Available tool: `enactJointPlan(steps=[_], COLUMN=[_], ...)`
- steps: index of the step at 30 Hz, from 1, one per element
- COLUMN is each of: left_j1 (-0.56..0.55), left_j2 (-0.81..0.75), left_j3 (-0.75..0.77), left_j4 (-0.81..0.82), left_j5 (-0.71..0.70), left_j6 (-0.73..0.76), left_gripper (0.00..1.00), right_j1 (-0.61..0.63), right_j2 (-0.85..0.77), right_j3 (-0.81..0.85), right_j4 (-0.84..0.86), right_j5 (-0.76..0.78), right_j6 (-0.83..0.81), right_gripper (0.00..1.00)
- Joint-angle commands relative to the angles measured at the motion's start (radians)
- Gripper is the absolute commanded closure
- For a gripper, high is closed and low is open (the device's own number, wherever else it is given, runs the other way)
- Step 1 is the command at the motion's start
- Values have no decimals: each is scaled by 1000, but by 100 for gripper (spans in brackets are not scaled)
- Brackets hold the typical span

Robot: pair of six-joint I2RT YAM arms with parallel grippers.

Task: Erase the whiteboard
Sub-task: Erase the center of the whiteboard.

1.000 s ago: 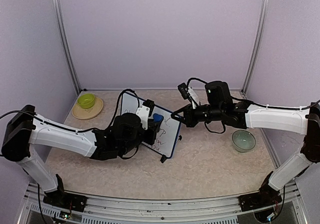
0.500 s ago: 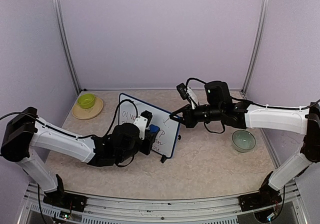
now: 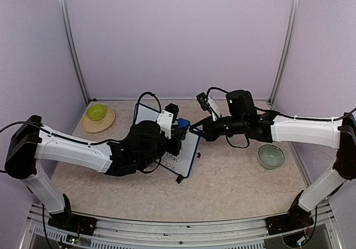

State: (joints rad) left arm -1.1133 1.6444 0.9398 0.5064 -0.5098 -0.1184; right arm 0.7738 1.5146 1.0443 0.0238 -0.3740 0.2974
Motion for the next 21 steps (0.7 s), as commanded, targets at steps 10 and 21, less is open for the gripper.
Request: enactJointPlan(steps=[10, 21], left_j1=[-19, -22], left_j2=[0, -7], left_j3=[-184, -180], left_j4=[7, 18], left_j5=[-30, -35], left_j6=[-107, -96], left_gripper=[83, 83], right_j1=[32, 24], right_j2=[46, 55], right_j3=[17, 26], right_j4=[-95, -76], right_j5=[-78, -79], right_j6=[22, 51], right_gripper=[100, 100])
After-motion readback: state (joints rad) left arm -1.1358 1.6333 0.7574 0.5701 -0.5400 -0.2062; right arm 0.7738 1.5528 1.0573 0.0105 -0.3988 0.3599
